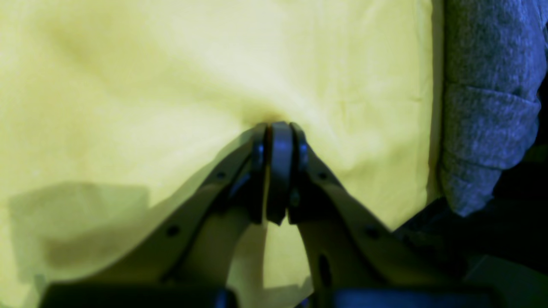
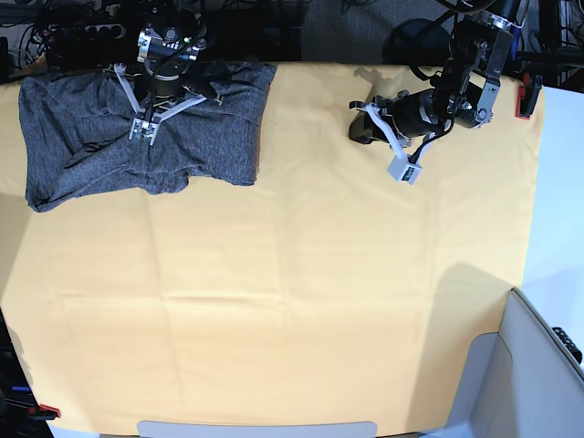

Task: Fold the T-shirt properly
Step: 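Slide the right gripper across the shirt, smoothing the fold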

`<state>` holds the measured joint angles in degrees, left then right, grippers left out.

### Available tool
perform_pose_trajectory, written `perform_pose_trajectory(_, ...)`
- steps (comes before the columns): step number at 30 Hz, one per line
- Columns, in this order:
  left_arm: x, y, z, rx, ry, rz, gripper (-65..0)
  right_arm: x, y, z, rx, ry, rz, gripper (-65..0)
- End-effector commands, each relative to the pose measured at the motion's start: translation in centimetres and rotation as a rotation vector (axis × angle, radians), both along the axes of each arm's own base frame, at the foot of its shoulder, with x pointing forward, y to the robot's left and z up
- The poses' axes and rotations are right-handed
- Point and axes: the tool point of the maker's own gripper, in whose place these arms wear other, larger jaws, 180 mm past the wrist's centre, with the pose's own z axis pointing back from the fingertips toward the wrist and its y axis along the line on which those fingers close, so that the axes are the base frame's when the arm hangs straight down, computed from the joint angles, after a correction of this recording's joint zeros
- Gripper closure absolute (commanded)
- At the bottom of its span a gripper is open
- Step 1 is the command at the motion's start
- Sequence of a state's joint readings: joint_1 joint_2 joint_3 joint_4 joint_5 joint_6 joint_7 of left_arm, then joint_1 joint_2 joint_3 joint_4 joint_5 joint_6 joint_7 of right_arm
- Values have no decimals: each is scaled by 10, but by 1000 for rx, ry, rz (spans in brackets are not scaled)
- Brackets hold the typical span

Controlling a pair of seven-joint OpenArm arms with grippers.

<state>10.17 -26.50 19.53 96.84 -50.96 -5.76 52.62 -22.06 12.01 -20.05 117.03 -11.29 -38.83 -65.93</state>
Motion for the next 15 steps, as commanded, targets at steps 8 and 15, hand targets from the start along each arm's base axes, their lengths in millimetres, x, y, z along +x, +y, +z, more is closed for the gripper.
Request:
perform_pose_trajectory(8,-16,2,-10,41,65,-31,-4,9,-17,22,-145,-81,-6,0)
perform_pose_trajectory(15,-16,3,-10,43,65,-31,-4,15,-34,47,-319,-154,-21,0)
